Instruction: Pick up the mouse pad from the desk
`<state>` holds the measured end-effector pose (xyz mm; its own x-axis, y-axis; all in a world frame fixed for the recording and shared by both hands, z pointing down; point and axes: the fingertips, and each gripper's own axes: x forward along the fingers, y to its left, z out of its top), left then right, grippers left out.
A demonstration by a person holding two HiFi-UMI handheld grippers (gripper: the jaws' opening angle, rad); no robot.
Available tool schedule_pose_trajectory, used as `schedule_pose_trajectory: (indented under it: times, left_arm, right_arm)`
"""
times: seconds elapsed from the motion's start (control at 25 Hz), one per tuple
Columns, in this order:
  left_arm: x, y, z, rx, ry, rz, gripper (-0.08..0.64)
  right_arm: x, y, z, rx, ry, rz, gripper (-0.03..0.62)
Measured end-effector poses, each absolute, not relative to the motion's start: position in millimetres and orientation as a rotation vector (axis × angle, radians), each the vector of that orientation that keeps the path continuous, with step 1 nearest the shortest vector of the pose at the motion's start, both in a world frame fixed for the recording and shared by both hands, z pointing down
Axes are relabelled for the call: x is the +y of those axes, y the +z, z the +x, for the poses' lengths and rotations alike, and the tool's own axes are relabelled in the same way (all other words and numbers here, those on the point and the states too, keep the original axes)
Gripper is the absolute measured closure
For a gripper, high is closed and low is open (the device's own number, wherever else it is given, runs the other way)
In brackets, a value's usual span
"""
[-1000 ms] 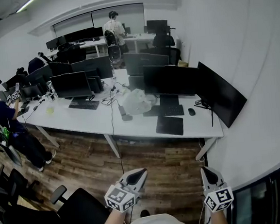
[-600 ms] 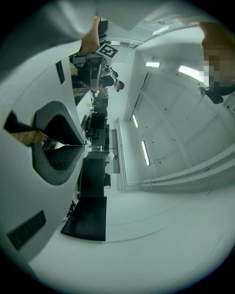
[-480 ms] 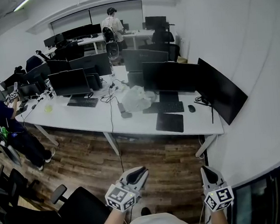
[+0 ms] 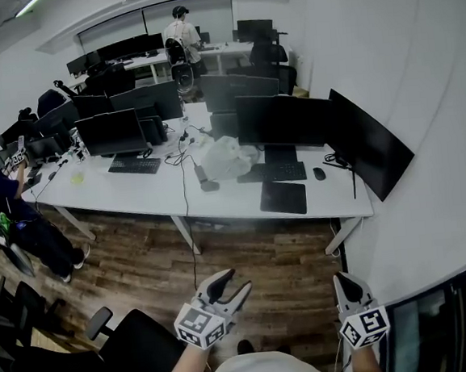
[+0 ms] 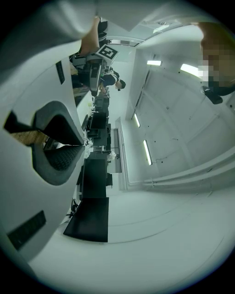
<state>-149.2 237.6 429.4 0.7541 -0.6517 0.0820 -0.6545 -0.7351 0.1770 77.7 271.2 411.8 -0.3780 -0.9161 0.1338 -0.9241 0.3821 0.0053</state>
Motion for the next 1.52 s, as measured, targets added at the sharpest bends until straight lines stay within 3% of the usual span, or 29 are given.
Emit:
schedule_pose_trajectory:
  times: [0.36, 1.0, 1.52]
  left_arm:
    - [232.9, 436.6, -170.4, -0.987, 0.021, 2.762, 0.279]
    - [230.2, 447.2, -207.1, -0.978, 0.034, 2.759, 0.273]
    - [184.8, 462.5, -196.2, -1.031, 0.086, 2.713, 0.268]
  right_arm:
    - [266.3, 412.9, 53.9, -2.49, 0.099, 1.704, 0.578]
    - [264.8, 425.0, 22.8, -2.472, 0.096, 1.724, 0.578]
    - [216.1, 438.4, 41.8, -2.463, 0.146, 1.713, 0.578]
